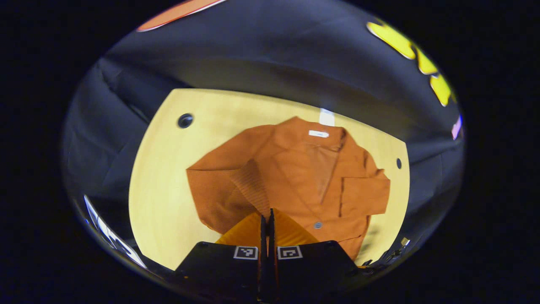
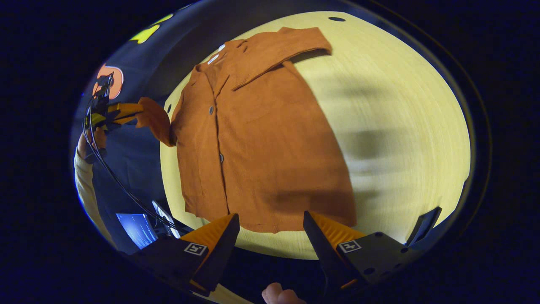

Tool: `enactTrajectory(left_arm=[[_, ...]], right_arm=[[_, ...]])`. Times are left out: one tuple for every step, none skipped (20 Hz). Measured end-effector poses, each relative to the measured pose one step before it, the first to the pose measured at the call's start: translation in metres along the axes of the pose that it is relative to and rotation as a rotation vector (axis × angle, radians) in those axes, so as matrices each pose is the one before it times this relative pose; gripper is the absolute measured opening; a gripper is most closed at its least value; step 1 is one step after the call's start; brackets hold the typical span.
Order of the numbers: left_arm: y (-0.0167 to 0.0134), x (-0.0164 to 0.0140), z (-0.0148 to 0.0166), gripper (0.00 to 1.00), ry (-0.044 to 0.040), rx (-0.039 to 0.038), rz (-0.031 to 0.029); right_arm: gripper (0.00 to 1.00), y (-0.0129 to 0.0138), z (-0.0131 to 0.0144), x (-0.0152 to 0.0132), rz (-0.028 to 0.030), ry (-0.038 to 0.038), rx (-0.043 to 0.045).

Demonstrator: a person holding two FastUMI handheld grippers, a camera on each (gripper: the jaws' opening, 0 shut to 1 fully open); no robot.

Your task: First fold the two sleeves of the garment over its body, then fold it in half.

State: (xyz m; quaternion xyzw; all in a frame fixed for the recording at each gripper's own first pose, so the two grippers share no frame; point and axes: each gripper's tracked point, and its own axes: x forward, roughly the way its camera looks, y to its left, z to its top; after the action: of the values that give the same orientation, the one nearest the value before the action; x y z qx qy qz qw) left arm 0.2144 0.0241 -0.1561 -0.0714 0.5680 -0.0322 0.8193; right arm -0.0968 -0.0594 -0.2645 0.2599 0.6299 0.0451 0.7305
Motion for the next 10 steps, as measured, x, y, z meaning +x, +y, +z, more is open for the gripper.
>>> enactTrajectory(left_arm=[[-0.01956, 0.00447, 0.00227, 0.03, 0.00723, 0.02511, -0.00679], [-0.02028, 0.00446, 0.00221, 0.03, 0.00904, 0.01669, -0.01544], [-0.01973, 0.00552, -0.00171, 0.02, 0.00903, 0.0144, -0.01156], [-0.02152, 0.00604, 0.00199, 0.02, 0.00633, 0.0217, -0.01271], [-0.0163, 0.00958, -0.00121, 0.03, 0.00852, 0.03115, -0.00816], [-0.01198, 0.00457, 0.00084, 0.03, 0.01073, 0.02659, 0.00328], [-0.01893, 0.01108, 0.00038, 0.03, 0.01212, 0.02192, -0.0022], [-0.01448, 0.00514, 0.00142, 0.03, 0.00788, 0.0111, -0.00913], [-0.01672, 0.00532, 0.00132, 0.03, 0.00896, 0.01339, -0.01182], [-0.01815, 0.00581, -0.00023, 0.03, 0.01239, 0.02347, -0.01878]], right_arm=[[0.96, -0.007, 0.00157, -0.0018, -0.003, -0.00283, 0.01146], [0.96, -0.00668, 0.00249, -0.00261, -0.00375, -0.00426, 0.01116], [0.96, -0.00607, 0.00245, -0.00223, 0.00069, -0.00597, 0.011], [0.96, -0.00465, 0.00136, -0.00276, 0.00544, -0.00351, 0.01372], [0.96, -0.00302, 0.00187, -0.00197, 0.0076, -0.00092, 0.01729], [0.96, -0.00229, 0.00236, -0.00103, 0.00748, -0.0006, 0.0177], [0.96, -0.00269, 0.00103, -0.00022, 0.00538, -0.00076, 0.00896], [0.96, -0.00303, 0.00129, -0.00073, -0.00057, 0.00025, 0.00192], [0.96, -0.00374, 0.00079, -0.00001, -0.00484, -0.00038, -0.00216], [0.96, -0.0031, 0.00212, 0.00114, -0.00507, -0.00028, -0.00148]])
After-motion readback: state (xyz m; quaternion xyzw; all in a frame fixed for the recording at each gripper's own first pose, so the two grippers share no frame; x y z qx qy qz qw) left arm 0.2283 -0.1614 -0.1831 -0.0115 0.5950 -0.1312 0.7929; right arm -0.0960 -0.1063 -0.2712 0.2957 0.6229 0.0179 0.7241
